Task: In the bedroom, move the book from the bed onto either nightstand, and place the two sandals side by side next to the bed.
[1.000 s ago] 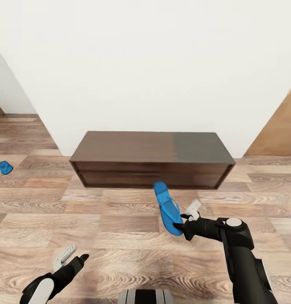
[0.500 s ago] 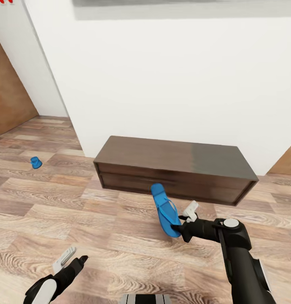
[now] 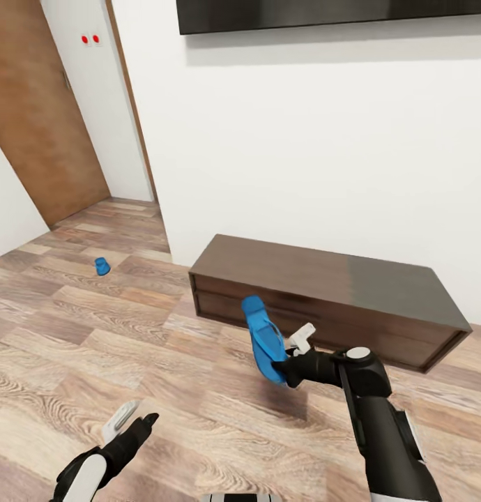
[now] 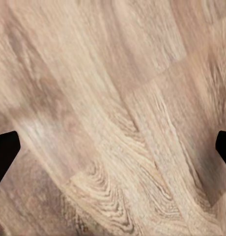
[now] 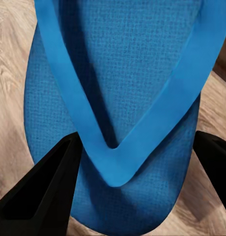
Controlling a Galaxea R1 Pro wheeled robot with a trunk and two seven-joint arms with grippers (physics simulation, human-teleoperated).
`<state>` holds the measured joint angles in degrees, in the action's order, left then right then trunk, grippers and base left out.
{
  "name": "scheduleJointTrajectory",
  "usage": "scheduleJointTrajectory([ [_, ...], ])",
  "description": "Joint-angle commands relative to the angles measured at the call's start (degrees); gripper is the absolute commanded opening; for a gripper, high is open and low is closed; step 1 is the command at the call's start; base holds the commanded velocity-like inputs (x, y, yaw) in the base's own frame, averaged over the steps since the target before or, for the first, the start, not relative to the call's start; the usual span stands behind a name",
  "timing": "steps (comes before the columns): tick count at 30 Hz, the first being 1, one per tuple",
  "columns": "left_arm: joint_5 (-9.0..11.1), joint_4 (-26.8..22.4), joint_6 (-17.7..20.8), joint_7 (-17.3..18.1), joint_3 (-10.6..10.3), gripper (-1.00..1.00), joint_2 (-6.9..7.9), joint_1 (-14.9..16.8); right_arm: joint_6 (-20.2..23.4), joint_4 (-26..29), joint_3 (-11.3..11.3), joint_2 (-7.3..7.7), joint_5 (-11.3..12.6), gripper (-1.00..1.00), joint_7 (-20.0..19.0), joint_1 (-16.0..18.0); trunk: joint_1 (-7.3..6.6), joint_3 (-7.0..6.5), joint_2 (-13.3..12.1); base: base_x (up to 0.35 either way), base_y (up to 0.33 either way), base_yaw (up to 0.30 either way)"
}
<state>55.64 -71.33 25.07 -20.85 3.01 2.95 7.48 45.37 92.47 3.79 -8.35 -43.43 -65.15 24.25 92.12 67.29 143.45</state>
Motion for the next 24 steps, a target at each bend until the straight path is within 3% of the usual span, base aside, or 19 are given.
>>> scheduleJointTrajectory([
  [1,0.55,0.17,0.16,-0.27,-0.01,1.00,-0.45,0.10,1.01,-0.03,-1.85,-0.85,-0.19,-1.00,3.96,-0.12,-0.03,-0.18,0.01,0.000,0.000,0.290],
  [5,0.47,1.29,0.15,-0.17,-0.02,1.00,-0.76,0.19,1.40,-0.34,-3.93,-1.55,-0.20,-1.00,9.88,-0.27,-0.14,-1.06,-0.05,0.000,0.000,0.290],
  [11,0.37,2.55,0.10,-0.16,-0.08,1.00,-0.75,0.25,1.46,-0.47,-4.92,-1.65,-0.15,-1.00,11.40,-0.65,-0.29,-2.39,-0.13,0.000,0.000,0.290],
  [16,0.34,3.48,0.09,-0.10,-0.19,1.00,-0.73,0.67,1.53,-0.52,-7.73,-1.65,-0.02,-1.00,12.05,-1.56,-0.42,-3.50,-0.20,0.000,0.000,0.290],
  [24,-1.86,6.04,0.02,1.80,-4.21,1.00,-0.40,2.15,1.09,-0.53,-8.97,-1.65,0.22,-1.00,12.23,-2.07,-1.33,-4.44,-1.81,0.003,0.006,0.266],
])
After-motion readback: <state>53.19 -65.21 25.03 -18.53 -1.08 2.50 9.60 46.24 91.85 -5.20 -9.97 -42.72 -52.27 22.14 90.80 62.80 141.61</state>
